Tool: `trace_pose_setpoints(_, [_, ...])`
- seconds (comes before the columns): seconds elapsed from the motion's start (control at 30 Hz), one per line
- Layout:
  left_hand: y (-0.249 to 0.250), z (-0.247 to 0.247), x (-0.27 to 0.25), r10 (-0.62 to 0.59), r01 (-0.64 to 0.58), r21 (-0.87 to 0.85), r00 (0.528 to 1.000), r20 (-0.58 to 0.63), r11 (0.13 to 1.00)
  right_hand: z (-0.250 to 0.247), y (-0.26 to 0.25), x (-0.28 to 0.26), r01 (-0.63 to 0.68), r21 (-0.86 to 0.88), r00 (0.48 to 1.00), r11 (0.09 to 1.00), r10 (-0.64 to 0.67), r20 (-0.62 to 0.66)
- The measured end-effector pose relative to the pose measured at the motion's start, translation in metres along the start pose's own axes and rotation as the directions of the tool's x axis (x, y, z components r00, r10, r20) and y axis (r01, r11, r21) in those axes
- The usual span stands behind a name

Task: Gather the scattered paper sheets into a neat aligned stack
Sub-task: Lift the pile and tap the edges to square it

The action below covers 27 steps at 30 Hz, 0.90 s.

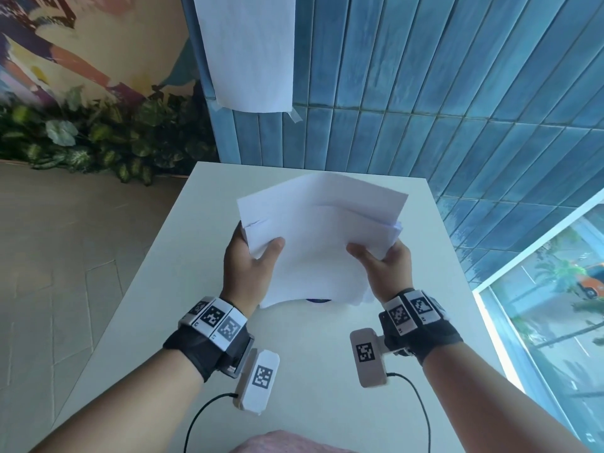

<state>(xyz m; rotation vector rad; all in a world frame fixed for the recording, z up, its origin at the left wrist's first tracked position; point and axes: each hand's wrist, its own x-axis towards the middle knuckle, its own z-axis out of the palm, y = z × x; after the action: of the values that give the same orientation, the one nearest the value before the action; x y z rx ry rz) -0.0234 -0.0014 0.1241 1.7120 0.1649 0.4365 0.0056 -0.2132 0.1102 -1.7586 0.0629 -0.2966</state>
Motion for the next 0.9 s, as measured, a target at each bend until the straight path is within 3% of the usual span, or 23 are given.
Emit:
trace_pose_setpoints(0.2, [-0.001, -0.008, 0.006, 0.053, -0.053, 0.005, 0.999, -0.006, 0.999, -0.004, -0.001, 0.003, -0.041, 0.101, 0.999, 0.994, 0.039, 0.019])
trace_pose_setpoints(0.47, [-0.013, -0.004, 0.006, 0.026, -0.026, 0.055, 1.0, 0.011, 0.998, 0.0, 0.007, 0.002, -0.14, -0.015, 0.984, 0.99, 0.141, 0.107])
trace_pose_setpoints(0.8, [-0.007, -0.01, 0.012, 0.037, -0.038, -0.019, 0.998, -0.052, 0.999, -0.002, -0.001, 0.002, -0.044, 0.102, 0.997, 0.994, 0.038, 0.061])
trace_pose_setpoints(0.9, [-0.003, -0.005, 0.012, 0.062, -0.062, -0.002, 0.997, -0.05, 0.998, -0.001, -0.007, 0.004, 0.025, 0.055, 0.997, 0.998, -0.029, 0.074])
